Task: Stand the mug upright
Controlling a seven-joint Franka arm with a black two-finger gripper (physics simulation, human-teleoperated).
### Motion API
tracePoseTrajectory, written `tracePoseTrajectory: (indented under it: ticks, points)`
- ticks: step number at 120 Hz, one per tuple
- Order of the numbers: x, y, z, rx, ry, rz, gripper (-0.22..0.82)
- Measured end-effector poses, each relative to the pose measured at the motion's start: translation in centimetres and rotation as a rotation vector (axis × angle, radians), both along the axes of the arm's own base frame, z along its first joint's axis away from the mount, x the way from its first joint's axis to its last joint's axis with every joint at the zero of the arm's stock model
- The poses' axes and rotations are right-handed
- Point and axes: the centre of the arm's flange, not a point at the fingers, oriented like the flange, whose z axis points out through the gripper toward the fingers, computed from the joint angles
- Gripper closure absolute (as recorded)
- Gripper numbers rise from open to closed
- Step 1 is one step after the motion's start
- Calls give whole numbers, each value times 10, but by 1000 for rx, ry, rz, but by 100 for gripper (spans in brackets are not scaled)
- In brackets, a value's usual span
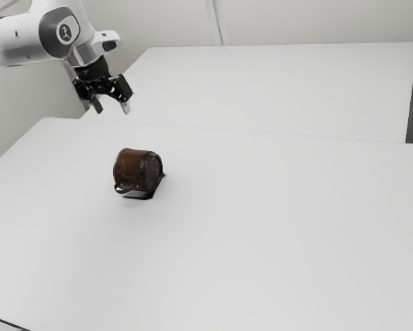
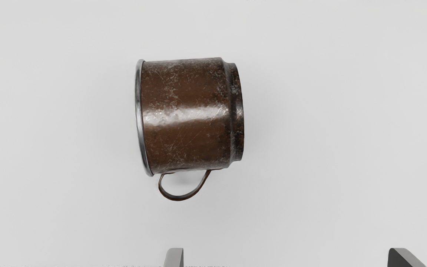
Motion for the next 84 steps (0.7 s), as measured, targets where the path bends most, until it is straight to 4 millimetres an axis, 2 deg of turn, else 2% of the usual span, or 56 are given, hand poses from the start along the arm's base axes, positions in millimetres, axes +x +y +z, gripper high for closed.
tracePoseTrajectory:
  ticks: [12,17,30,41,49,55,67,84]
  points:
    - [-12,61,-3,-137,-12,93,0]
    - [-17,88,-13,-201,-7,129,0]
    - [-19,161,-62,-400,10,207,0]
    - [-15,200,-102,-555,-1,223,0]
    - [-15,215,-129,-663,-13,219,0]
    - [-12,218,-149,-738,-20,209,0]
    - [-4,213,-194,-871,-21,185,0]
    - [5,202,-232,-983,-41,145,0]
